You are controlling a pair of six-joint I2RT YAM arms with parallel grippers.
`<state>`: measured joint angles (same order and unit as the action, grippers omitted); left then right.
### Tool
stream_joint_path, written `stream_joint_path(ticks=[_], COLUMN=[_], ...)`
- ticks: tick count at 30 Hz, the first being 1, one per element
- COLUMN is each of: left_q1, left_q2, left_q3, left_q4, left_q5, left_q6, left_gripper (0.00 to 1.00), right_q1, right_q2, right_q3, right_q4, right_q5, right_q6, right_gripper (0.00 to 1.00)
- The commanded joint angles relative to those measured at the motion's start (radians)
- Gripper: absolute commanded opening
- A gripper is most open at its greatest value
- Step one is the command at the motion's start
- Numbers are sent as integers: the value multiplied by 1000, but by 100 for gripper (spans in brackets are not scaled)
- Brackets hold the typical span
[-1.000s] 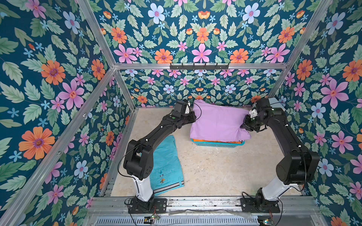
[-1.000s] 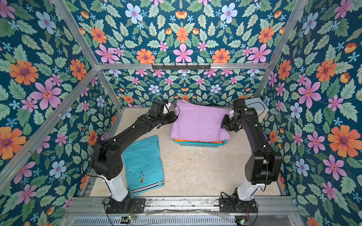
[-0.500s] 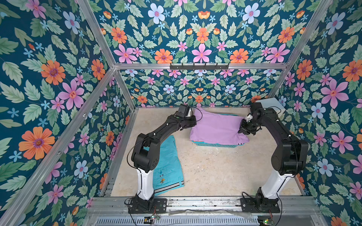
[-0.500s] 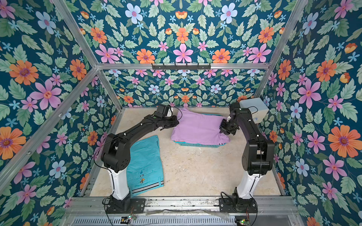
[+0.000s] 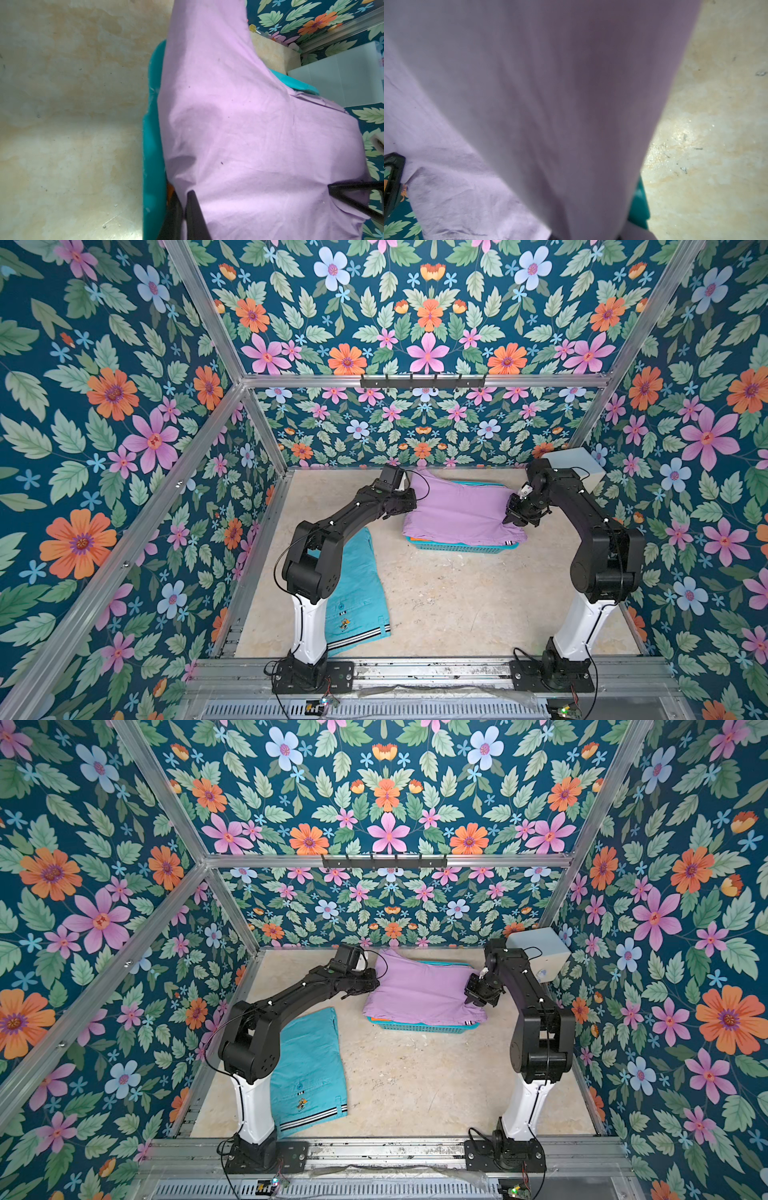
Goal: Put the folded long pants in the basket
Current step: Place the long pant in the basket.
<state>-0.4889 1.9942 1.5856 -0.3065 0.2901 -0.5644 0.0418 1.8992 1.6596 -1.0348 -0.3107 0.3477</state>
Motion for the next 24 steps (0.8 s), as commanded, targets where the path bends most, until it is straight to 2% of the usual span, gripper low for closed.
stream_joint_path(ticks=[1, 2, 4, 6, 9, 11, 13, 16, 19, 22, 24], left_q1=[4, 6, 8, 16, 28, 29, 29, 19, 18, 17, 19], left_q2=[-19, -31, -59, -84, -100, -89, -55, 27, 125, 222, 280], left_q3=[23, 25, 25, 38, 80, 110, 144, 209, 295, 388, 460], left_q4=[-70, -74, -73, -69, -75, -53, -17, 34, 23, 8, -23], left_q5=[-14, -20, -48, -64, -85, -26, 91, 239, 263, 259, 227], left_q6=[29, 34, 38, 50, 59, 70, 71, 53, 44, 51, 56], left_gripper=[29, 44, 63, 64, 62, 56, 40, 18, 1, 0, 0], right_q1=[-18, -29, -55, -88, -125, -126, -126, -126, -121, -111, -107], right_q2=[-28, -41, -66, -92, -105, -98, -80, -34, 10, 60, 100], right_q3=[24, 26, 33, 36, 42, 54, 52, 45, 26, 29, 43], right_q4=[21, 23, 28, 56, 112, 159, 221, 314, 399, 453, 468], right_q5=[35, 42, 61, 54, 40, -10, -115, -243, -301, -324, -346], right_q6=[15, 15, 21, 32, 54, 55, 83, 148, 205, 223, 228], right_gripper=[51, 58, 67, 71, 72, 69, 62, 38, 19, 9, 7])
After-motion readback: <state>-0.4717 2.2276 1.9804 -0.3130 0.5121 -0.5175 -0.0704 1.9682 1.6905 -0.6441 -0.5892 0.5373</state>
